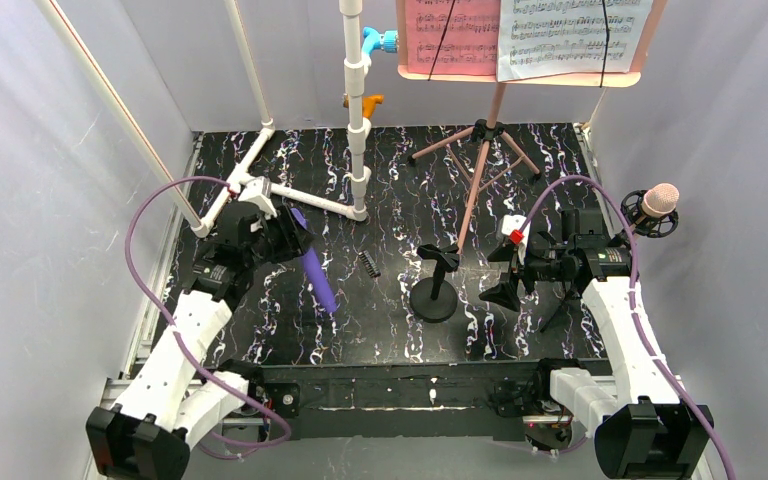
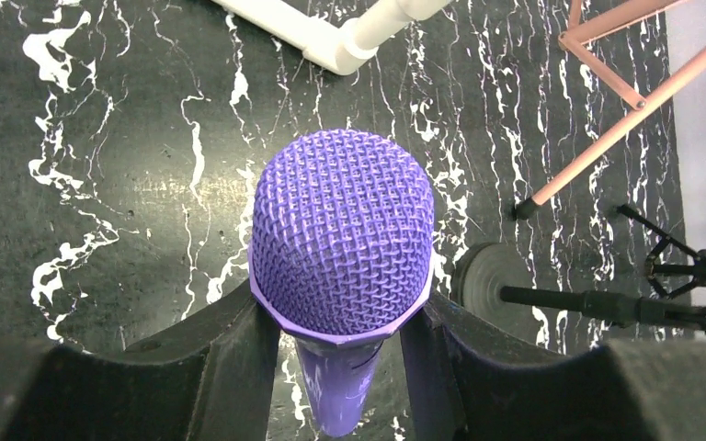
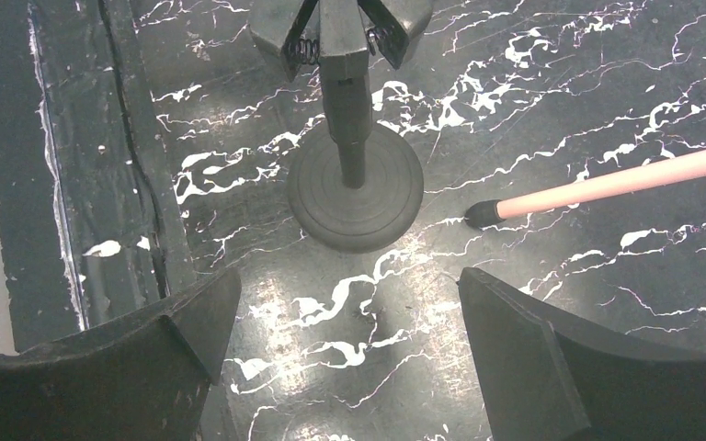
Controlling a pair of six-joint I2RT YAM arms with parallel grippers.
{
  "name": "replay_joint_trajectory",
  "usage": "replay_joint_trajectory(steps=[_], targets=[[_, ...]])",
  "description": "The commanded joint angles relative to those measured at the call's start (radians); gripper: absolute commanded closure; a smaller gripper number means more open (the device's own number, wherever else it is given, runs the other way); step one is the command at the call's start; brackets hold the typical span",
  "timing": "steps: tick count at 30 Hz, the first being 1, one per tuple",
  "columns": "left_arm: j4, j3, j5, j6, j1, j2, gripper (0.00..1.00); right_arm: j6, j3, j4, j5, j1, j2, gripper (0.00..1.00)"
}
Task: Pack up the instrument practice props
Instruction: Place the microphone at the center of the board.
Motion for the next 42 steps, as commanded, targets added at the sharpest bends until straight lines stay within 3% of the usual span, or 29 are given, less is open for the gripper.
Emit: replay_joint_trajectory(steps=[1, 16, 36, 42], targets=[[0.007, 0.048, 0.196, -0.063, 0.088, 0.055, 1.0, -0.014, -0.005, 0.0, -0.001, -0.003, -0.014, 0.02], [0.078, 0.018, 0.319, -0.17, 0.244, 0.182, 1.0, -0.015, -0.009, -0.001, 0.005, -0.003, -0.014, 0.02], [-0.015, 0.162, 0.262, -0.338, 0.349, 0.465, 1.0, -0.015, -0.011, 0.0, 0.007, -0.003, -0.009, 0.02], [-0.049, 0.223, 0.159, -0.404, 0.364, 0.557, 1.0, -0.017, -0.011, -0.001, 0.007, -0.002, -0.008, 0.02]])
